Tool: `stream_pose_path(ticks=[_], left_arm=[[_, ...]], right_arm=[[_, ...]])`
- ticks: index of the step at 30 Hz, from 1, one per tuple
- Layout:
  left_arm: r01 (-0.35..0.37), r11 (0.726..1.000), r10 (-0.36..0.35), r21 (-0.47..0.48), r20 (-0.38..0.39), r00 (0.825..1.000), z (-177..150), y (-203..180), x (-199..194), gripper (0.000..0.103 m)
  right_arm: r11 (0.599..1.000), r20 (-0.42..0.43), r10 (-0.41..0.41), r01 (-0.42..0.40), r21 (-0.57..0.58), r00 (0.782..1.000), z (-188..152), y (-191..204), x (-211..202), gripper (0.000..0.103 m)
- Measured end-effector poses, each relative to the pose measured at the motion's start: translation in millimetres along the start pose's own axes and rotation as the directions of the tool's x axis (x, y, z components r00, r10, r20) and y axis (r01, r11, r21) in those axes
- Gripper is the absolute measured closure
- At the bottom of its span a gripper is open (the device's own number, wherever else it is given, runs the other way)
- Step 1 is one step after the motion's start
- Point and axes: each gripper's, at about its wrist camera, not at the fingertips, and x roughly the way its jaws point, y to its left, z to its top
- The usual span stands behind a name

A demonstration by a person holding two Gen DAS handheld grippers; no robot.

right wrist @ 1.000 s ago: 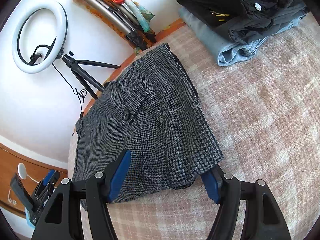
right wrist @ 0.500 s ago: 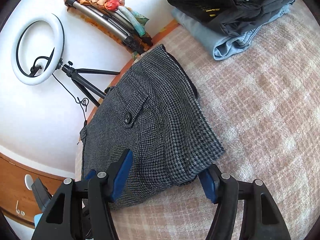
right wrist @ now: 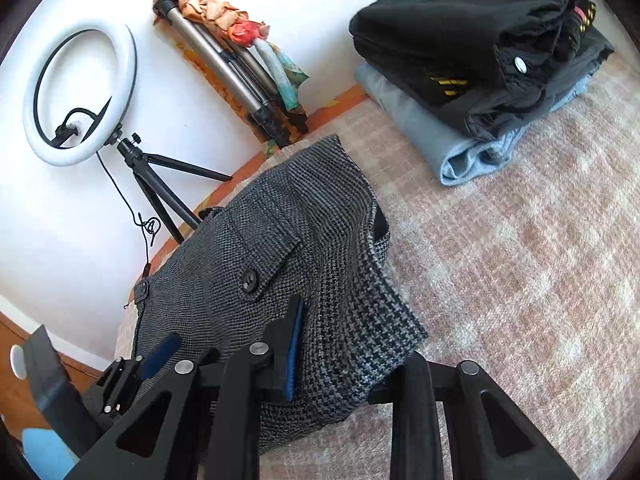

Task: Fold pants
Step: 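Grasp the folded edge of the trousers with the right gripper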

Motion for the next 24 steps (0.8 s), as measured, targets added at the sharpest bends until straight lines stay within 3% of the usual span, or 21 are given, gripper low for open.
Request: stream_pose_path(ticks=[3,5,8,13,15,19,24], left_arm=[[0.012,1.000,-0.011,-0.022,0.005,1.000,0.9,3.9,-6.0,0.058],[0.066,0.991,-0.064,-0.118,0.018,0.998,10.5,21.3,-13.2,0.058],[0.069,0.968,-0.057,-0.242,0.054,0.997,33.1,48.6,-13.5,0.058],[-0.011,0.941,0.020,-0.338,0.024,1.000,63.3,72.7,20.4,0.058],[-0.018,0.918,0.021,-0.396,0.003,1.000,63.9,80.8,35.9,0.058],[0.014,0.878,-0.054,-0.478,-0.068,0.996,51.0,87.3,69.9,0.058],[0.023,0.874,-0.062,-0.486,-0.064,0.996,45.6,86.8,75.6,0.058]], right_arm=[[0.999,0.026,0.004,-0.002,-0.054,1.000,2.6,11.2,-6.4,0.083],[0.998,0.035,0.005,-0.003,-0.060,0.999,3.5,12.7,-8.6,0.084],[0.998,0.033,-0.005,0.007,-0.066,0.999,2.7,13.3,-7.1,0.084],[0.998,0.032,0.003,-0.001,-0.055,0.999,1.9,11.6,-5.5,0.085],[0.998,0.033,0.005,-0.003,-0.057,0.999,3.1,11.0,-5.6,0.085],[0.998,0.033,0.002,0.000,-0.070,0.999,4.5,11.0,-5.5,0.086],[0.990,0.045,-0.006,0.013,-0.139,0.999,7.6,27.0,-9.2,0.088]])
